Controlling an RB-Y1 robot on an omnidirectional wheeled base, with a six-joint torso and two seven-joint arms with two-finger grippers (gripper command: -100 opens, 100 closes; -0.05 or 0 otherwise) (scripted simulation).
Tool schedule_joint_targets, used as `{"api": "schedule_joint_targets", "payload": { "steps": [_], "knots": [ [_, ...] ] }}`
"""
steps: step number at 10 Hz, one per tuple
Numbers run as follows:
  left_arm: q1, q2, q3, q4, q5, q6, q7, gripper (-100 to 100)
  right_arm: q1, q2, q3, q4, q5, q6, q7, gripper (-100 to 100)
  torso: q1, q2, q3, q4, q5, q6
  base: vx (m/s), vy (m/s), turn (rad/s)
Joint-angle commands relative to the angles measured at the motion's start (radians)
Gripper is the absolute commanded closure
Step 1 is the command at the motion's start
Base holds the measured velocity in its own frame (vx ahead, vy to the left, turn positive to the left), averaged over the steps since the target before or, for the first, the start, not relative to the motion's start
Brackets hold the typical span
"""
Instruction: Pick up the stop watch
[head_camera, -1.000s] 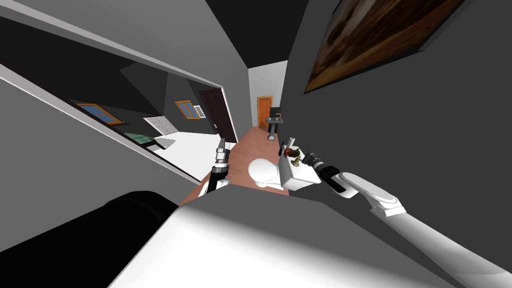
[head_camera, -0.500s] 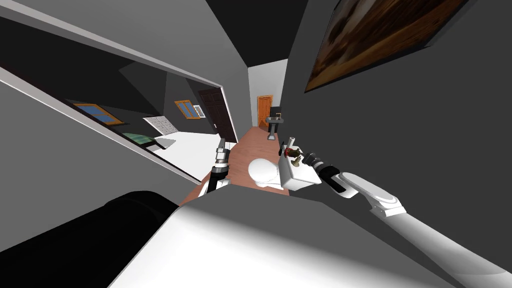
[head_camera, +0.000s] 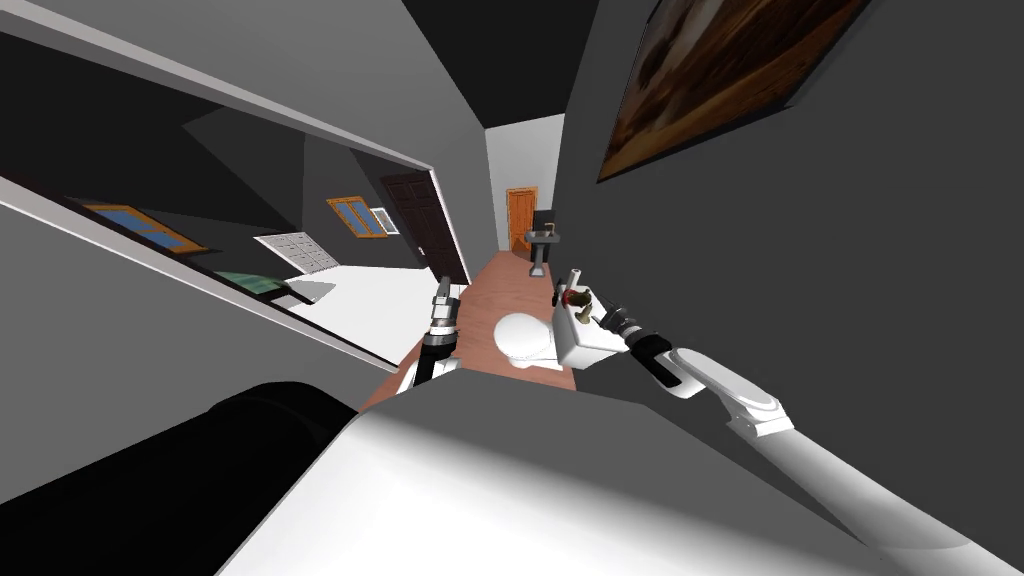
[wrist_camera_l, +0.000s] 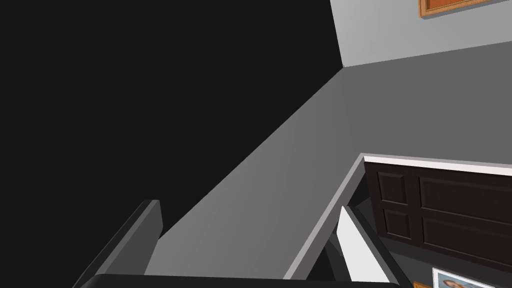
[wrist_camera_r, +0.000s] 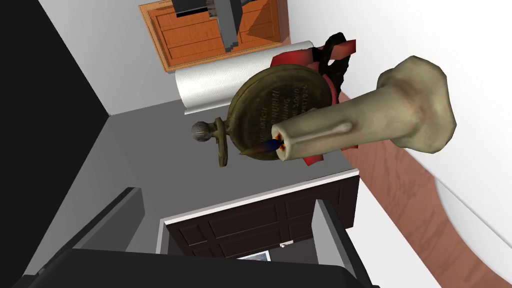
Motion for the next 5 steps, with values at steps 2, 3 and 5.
{"api": "schedule_joint_targets", "payload": {
  "steps": [2,3,5],
  "knots": [
    [0.000,0.000,0.000,0.000,0.000,0.000,0.000,0,0.005,0.056,0.004,-0.014,0.023,0.028,0.020,-100,0.000,-0.001,-0.001,0.000,0.000,0.000,-0.109,-0.014,-0.123],
    [0.000,0.000,0.000,0.000,0.000,0.000,0.000,0,0.007,0.071,0.004,-0.018,0.030,0.035,0.026,-100,0.000,-0.003,-0.002,-0.001,0.000,0.000,-0.077,-0.007,-0.079],
    [0.000,0.000,0.000,0.000,0.000,0.000,0.000,0,0.011,0.116,0.004,-0.029,0.050,0.054,0.040,-100,0.001,-0.005,-0.003,-0.001,0.000,0.000,-0.082,-0.003,-0.116]
  ]
}}
